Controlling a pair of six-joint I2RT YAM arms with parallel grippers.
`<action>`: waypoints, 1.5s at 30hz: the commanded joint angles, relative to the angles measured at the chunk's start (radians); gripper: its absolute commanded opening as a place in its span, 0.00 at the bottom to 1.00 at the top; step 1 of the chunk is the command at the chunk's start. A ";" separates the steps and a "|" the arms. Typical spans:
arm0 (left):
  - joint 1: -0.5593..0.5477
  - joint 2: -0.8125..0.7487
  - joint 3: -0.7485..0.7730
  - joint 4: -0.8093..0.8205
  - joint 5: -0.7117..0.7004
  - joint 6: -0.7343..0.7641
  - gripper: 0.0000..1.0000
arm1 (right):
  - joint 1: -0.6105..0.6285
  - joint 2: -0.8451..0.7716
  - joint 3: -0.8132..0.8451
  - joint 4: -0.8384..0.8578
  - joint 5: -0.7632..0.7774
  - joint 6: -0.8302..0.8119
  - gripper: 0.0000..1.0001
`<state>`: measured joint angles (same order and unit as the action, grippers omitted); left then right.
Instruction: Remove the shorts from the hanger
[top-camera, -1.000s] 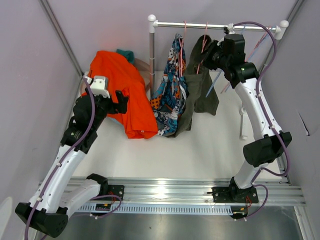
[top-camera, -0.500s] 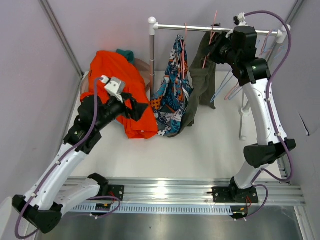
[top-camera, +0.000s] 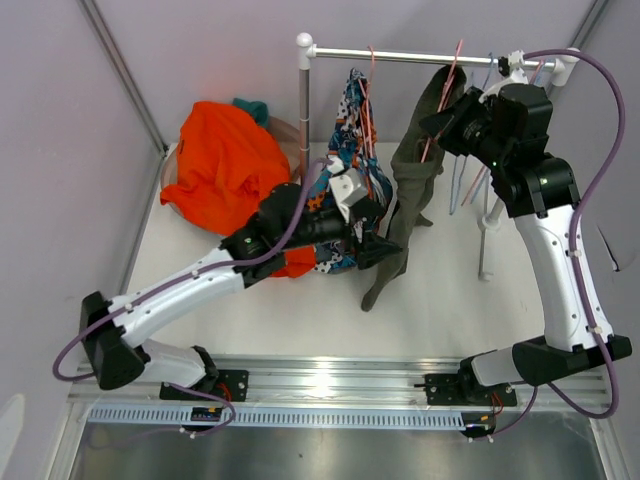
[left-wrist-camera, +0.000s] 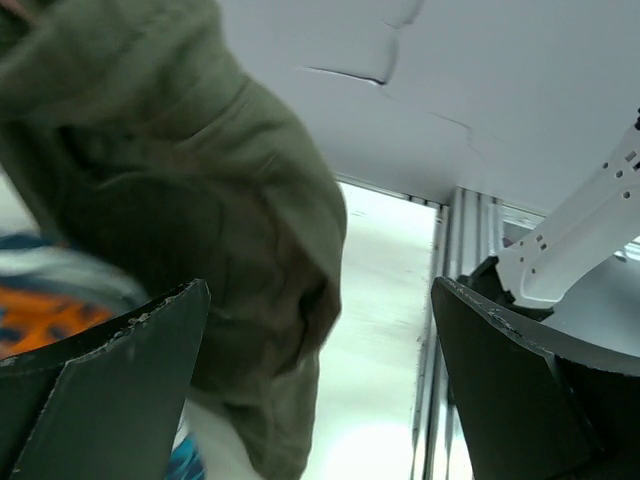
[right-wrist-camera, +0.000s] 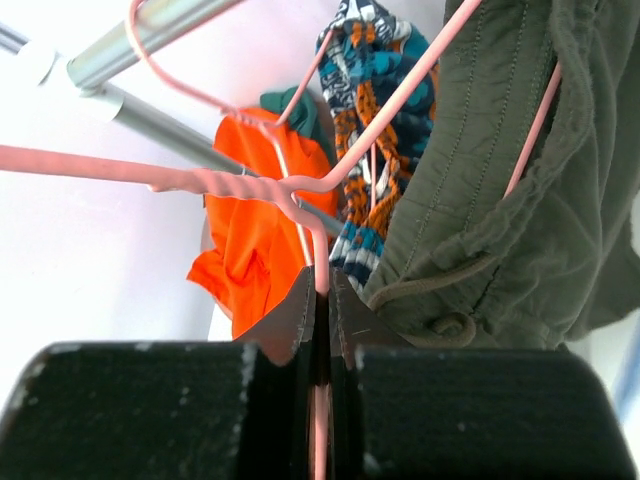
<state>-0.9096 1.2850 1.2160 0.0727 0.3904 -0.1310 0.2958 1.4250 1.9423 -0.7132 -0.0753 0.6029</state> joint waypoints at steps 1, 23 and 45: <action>-0.046 0.060 0.092 0.098 0.033 0.010 0.99 | 0.008 -0.070 -0.016 0.116 0.011 0.017 0.00; -0.139 0.116 0.048 0.019 -0.127 0.065 0.00 | -0.049 -0.124 -0.013 0.078 -0.043 0.040 0.00; -0.331 0.359 0.268 -0.210 -0.658 0.056 0.00 | -0.110 -0.178 -0.040 -0.067 -0.256 0.070 0.00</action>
<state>-1.2469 1.5414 1.2922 -0.0109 -0.1143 -0.0986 0.1894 1.3144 1.9175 -0.8467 -0.2722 0.6846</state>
